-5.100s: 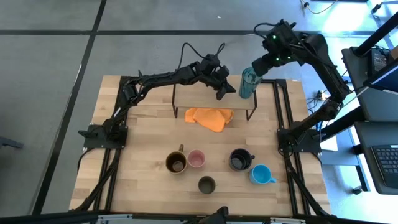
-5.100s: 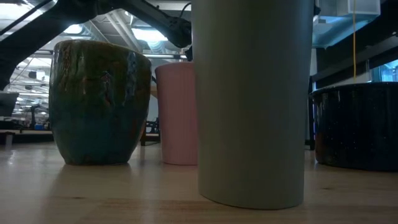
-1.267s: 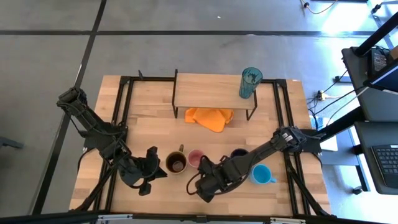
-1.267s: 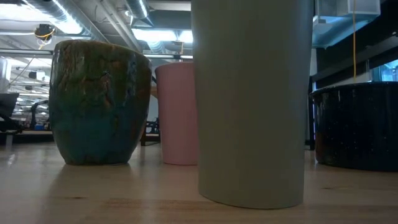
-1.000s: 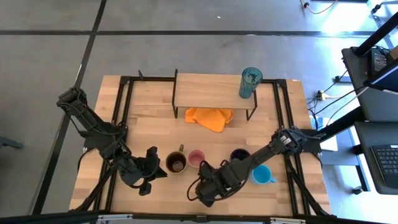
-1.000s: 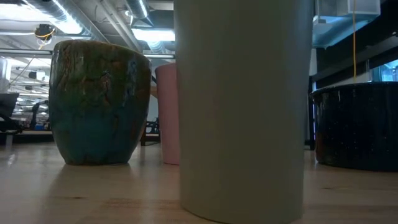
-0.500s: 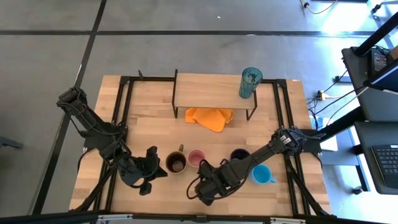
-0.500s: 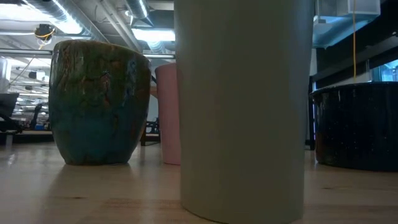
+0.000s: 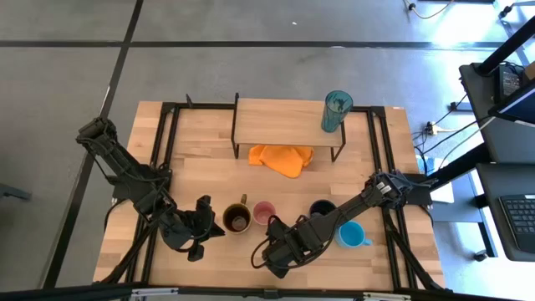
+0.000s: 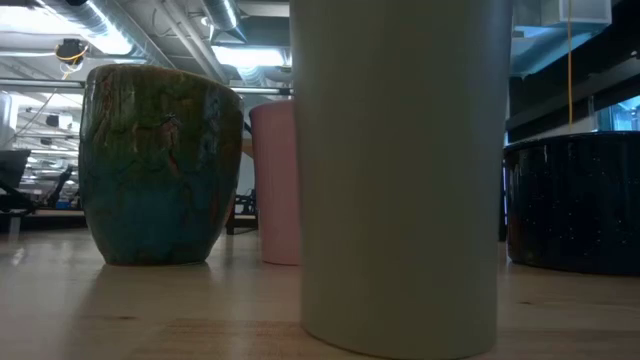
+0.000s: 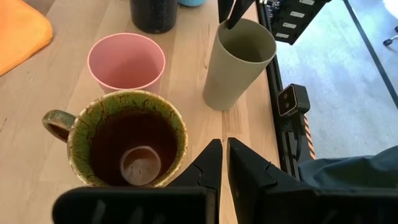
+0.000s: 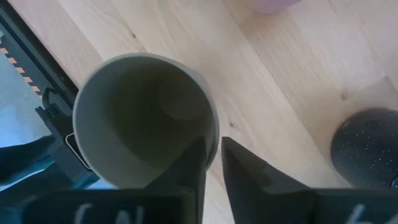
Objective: Stack small to large cups/mugs on shelf
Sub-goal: Put the gray cup on the shelf
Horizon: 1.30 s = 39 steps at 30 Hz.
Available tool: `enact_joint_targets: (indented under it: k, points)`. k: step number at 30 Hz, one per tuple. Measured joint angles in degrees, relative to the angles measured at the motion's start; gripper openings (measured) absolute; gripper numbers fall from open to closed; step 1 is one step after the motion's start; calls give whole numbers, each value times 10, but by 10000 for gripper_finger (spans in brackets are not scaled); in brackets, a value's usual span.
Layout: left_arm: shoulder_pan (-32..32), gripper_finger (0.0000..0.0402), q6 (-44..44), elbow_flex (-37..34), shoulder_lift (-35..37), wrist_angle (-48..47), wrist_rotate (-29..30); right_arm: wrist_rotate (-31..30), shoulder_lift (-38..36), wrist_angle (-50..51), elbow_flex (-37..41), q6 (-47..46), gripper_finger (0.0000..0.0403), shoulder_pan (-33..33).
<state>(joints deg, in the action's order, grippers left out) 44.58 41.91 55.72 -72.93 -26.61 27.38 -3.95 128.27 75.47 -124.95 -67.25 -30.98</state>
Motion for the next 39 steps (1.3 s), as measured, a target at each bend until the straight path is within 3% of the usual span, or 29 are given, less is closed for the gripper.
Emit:
enact_joint_targets:
  k: [9,24,29,39]
  points:
    - [0,18,0,0,0,0,2,-4,0,0,0,2,8,0]
    - [0,18,0,0,0,1,5,-3,-17,34,-21,3,2,6]
    - [0,18,0,0,0,3,5,-37,-23,146,-90,-2,2,19]
    - [-29,18,15,0,0,25,-20,-144,-114,147,-97,-15,0,73]
